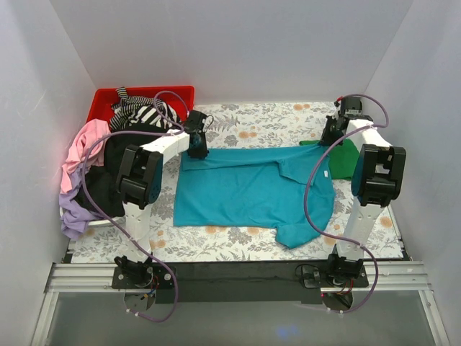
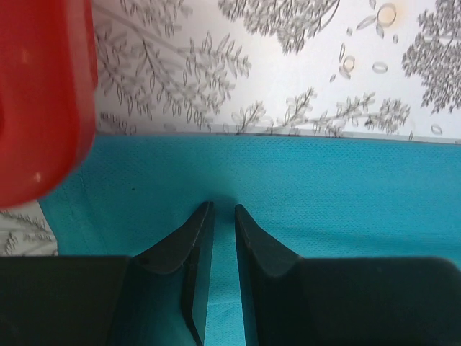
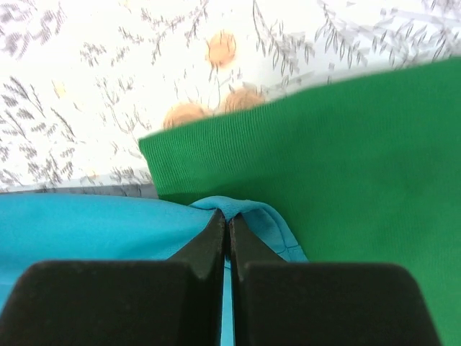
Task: Fold and stack the t-shirts
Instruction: Fold the tshirt
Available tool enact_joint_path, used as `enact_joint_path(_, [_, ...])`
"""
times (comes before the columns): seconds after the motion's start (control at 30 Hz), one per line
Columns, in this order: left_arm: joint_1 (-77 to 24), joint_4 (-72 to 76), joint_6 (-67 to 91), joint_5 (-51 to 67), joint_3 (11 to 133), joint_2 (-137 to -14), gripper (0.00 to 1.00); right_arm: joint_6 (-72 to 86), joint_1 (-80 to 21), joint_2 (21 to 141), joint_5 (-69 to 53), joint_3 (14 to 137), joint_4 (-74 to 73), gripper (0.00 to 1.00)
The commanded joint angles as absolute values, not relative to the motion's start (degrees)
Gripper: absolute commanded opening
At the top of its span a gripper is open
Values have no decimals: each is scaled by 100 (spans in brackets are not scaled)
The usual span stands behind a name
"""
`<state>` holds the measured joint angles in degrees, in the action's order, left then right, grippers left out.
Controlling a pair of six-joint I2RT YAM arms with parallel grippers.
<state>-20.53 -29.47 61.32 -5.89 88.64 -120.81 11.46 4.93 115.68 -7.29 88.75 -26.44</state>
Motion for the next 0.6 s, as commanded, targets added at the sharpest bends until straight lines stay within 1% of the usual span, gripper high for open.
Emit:
enact_joint_path(0.0, [-2048, -3252, 5757, -1046, 9280, -12383, 17, 1178, 571, 11724, -712, 9447, -2514, 1])
enact_joint_path(0.17, [-2039, -3410, 5520, -1327, 9852, -12674, 17, 1125, 598, 12207, -738, 10133, -2804, 1])
enact_joint_path(0.2, [-2030, -3428, 5520, -1397, 9870, -12683, 17, 1116, 606, 12243, -790, 10186, -2891, 5])
enact_joint_path(0.23, [-2030, -3410, 5511, -1432, 9861, -12674, 17, 1116, 606, 12261, -826, 10213, -2909, 22])
enact_joint_path(0.3, [-2021, -3393, 5484, -1424, 9861, -12639, 17, 1116, 606, 12217, -826, 10143, -2892, 49])
enact_joint_path(0.33, [-2013, -3384, 5493, -1380, 9861, -12630, 17, 1116, 606, 12208, -835, 10125, -2900, 65])
enact_joint_path(0.43, [-2021, -3314, 5581, -1362, 9800, -12542, 18, 1072, 606, 12015, -818, 9994, -2900, 73])
enact_joint_path(0.53, [-2021, -3244, 5713, -1397, 9677, -12218, 19, 1055, 598, 11463, -774, 9652, -2822, 75])
enact_joint_path(0.57, [-2021, -3069, 5713, -1337, 9581, -12086, 19, 1055, 589, 11078, -791, 9529, -2804, 75])
